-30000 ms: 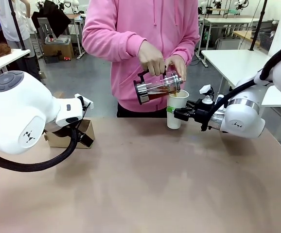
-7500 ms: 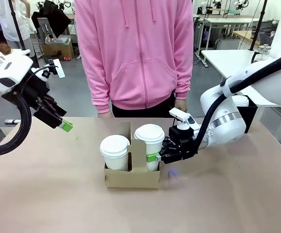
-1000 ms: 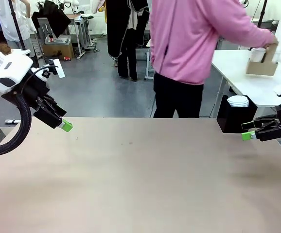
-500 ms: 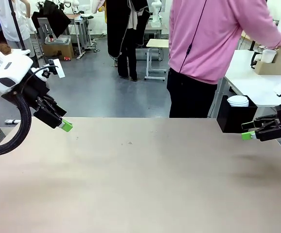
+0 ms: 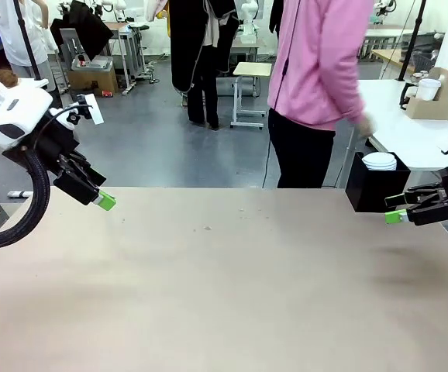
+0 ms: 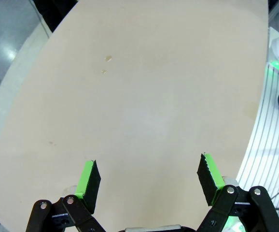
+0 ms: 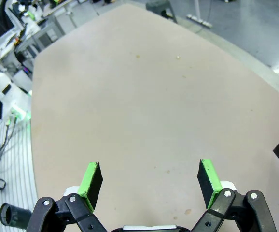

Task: Pour a drink into a cup and package it in a carrier.
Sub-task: Insert the held 600 ml Paper Cup into the Cup Carrier.

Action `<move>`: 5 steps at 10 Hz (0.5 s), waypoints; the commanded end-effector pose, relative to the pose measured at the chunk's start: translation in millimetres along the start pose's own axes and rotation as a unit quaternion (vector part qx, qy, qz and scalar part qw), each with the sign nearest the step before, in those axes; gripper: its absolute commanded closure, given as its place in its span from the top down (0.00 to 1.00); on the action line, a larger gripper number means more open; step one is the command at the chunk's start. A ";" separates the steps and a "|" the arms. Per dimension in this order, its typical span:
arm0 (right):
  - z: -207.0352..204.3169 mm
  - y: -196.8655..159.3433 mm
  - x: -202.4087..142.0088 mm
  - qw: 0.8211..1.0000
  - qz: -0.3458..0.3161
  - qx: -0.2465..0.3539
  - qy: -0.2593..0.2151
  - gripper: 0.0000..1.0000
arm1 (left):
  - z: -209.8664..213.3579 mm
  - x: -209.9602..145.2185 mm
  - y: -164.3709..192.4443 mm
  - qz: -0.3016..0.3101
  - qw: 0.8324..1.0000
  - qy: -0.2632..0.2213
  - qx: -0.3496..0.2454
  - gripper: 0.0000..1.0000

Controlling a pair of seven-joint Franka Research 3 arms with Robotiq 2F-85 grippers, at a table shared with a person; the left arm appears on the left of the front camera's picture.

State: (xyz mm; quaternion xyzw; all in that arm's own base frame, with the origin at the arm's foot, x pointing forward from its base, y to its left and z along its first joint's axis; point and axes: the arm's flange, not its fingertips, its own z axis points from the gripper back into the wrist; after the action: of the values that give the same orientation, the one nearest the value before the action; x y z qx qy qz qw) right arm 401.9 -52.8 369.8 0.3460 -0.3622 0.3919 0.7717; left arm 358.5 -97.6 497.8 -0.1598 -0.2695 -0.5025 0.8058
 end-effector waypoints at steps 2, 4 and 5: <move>1.8 -1.8 2.1 1.000 0.002 0.005 -0.002 1.00 | 0.3 0.1 -0.2 0.002 1.000 -0.009 -0.007 1.00; 1.8 -1.8 2.1 1.000 0.002 0.005 -0.002 1.00 | 0.3 0.1 -0.2 0.002 1.000 -0.009 -0.007 1.00; 1.8 -1.8 2.1 1.000 0.002 0.005 -0.002 1.00 | 0.3 0.1 -0.2 0.002 1.000 -0.009 -0.007 1.00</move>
State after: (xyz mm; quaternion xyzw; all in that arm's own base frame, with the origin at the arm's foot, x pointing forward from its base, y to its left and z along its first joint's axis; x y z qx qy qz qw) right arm 401.9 -52.8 369.8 0.3460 -0.3622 0.3919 0.7717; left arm 358.5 -97.6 497.8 -0.1598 -0.2695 -0.5025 0.8058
